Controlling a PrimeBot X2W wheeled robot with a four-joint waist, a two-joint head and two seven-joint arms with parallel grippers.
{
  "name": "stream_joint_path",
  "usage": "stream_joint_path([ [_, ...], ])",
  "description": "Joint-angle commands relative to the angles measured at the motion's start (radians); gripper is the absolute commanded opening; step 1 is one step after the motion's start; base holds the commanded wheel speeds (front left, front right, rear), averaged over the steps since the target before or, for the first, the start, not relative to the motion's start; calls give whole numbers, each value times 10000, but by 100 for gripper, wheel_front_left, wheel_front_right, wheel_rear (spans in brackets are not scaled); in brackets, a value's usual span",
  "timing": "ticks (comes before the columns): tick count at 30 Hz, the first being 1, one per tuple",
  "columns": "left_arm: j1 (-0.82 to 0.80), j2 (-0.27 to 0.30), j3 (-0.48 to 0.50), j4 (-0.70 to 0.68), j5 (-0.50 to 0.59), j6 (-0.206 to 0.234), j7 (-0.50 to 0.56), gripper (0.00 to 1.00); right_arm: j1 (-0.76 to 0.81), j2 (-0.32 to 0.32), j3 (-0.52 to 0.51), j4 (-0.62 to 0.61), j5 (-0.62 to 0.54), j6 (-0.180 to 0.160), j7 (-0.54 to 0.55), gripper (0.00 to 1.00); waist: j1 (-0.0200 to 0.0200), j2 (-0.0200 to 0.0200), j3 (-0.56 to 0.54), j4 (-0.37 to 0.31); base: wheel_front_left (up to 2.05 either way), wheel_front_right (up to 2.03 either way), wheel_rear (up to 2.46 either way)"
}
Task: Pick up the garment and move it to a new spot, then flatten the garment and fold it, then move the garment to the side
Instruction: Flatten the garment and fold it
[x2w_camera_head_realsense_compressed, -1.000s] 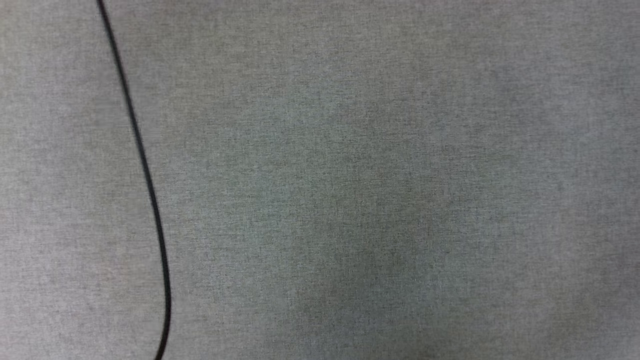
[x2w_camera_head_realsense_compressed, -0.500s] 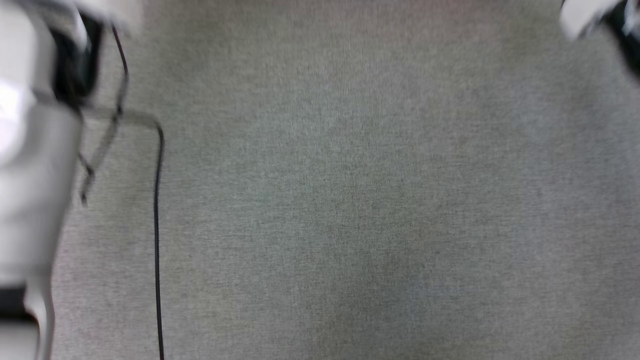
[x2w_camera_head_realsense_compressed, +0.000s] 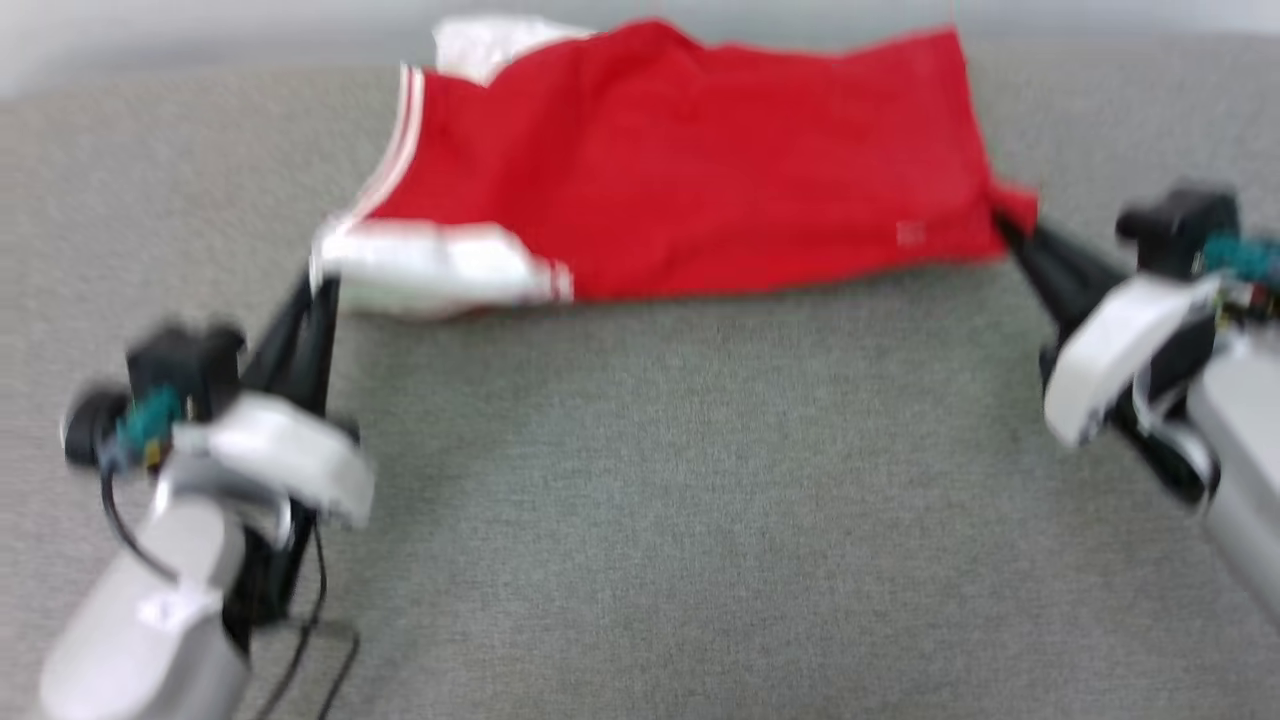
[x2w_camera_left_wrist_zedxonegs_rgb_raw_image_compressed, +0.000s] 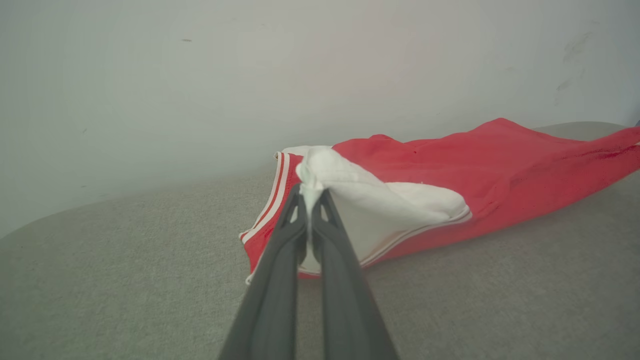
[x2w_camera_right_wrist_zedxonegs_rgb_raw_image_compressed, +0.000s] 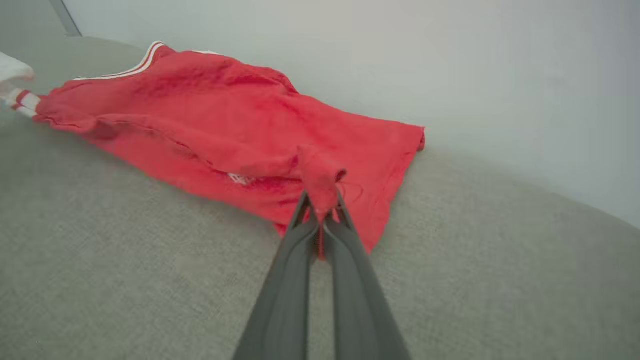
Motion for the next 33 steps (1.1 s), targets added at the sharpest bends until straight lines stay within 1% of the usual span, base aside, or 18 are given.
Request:
stream_joint_path([
  [1,635,73,25,-269,-172,123,74,0,539,-107,55,-142,80,-12,27,0,3,-1,-608,64,0,0,0],
  [4,1877,150,-39,-753,-434,384,224,0,1421,-322,118,-387,174,-12,126,0,3,-1,-1039,100,0,0,0],
  [8,3411,13,-114,-1367,-902,723,409,0,2625,-578,113,-780,299,-12,249,0,3,-1,-1572,108,0,0,0],
  [13,5119,-84,-99,-1792,-1534,1063,545,0,4187,-887,-71,-1298,432,-12,420,0,3,-1,-2180,101,0,0,0],
  [15,5715,-96,-122,-1963,-1821,1115,681,0,4850,-1008,-248,-1509,464,-12,467,0,3,-1,-2384,112,0,0,0],
  [19,6663,65,-172,-2308,-2247,1185,1004,0,5989,-1183,-773,-1884,422,-13,600,0,3,-1,-2701,147,0,0,0],
  [23,7460,182,-409,-2606,-2617,1062,1462,0,7098,-1227,-1322,-2188,250,-12,782,0,3,-1,-2931,130,0,0,0],
  [30,8300,369,-694,-2982,-2915,1162,1970,0,8811,-1097,-2593,-2930,-107,-12,1091,0,3,-1,-3131,227,0,0,0],
  [33,8326,442,-698,-3100,-2802,1207,1901,0,9304,-1030,-3119,-3297,-285,-12,1341,0,3,-1,-3144,273,0,0,0],
])
